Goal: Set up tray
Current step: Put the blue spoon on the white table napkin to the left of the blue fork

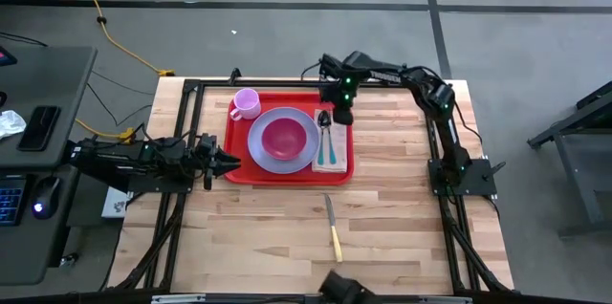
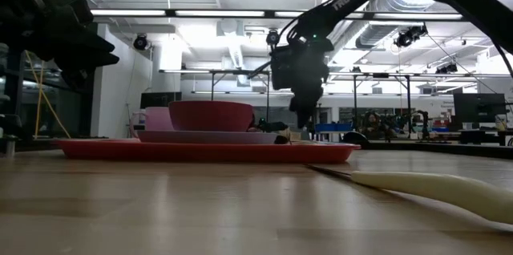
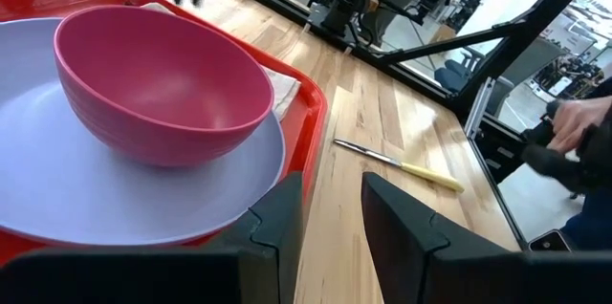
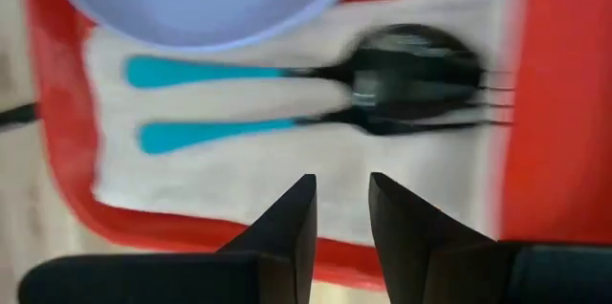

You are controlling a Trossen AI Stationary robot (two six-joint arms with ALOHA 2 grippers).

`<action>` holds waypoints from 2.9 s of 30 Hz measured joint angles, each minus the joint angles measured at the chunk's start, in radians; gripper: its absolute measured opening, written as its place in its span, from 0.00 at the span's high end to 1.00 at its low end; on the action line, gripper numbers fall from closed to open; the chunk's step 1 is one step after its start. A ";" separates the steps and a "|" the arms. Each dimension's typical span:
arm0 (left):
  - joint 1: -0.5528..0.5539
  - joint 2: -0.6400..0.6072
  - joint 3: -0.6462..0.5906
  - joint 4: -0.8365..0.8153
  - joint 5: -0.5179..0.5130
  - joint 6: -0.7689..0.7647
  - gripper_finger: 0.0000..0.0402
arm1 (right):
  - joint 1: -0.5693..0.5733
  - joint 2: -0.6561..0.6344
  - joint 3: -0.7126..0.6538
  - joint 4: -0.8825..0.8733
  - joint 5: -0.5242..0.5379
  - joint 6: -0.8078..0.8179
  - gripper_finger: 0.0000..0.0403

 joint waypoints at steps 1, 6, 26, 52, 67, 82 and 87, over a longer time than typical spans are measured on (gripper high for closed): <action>0.000 0.000 0.000 0.000 0.000 0.000 0.65 | 0.014 0.000 -0.017 -0.002 -0.002 0.002 0.81; 0.000 0.000 0.000 0.000 0.000 0.000 0.65 | 0.074 0.002 -0.091 0.049 0.089 -0.017 0.81; 0.000 0.000 0.000 0.001 0.002 0.001 0.65 | 0.136 -0.006 -0.098 0.113 0.195 0.171 0.81; 0.000 0.000 0.001 -0.005 0.005 0.028 0.65 | 0.035 -0.039 -0.096 0.375 0.171 0.618 0.81; 0.000 0.000 0.001 -0.001 -0.016 0.028 0.65 | 0.031 -0.039 -0.096 0.273 0.234 0.614 0.81; 0.000 0.000 0.001 0.001 -0.018 -0.012 0.65 | 0.035 -0.039 -0.097 0.284 0.233 0.597 0.81; 0.000 0.000 0.001 0.001 -0.018 -0.025 0.65 | 0.034 -0.039 -0.097 0.285 0.234 0.587 0.81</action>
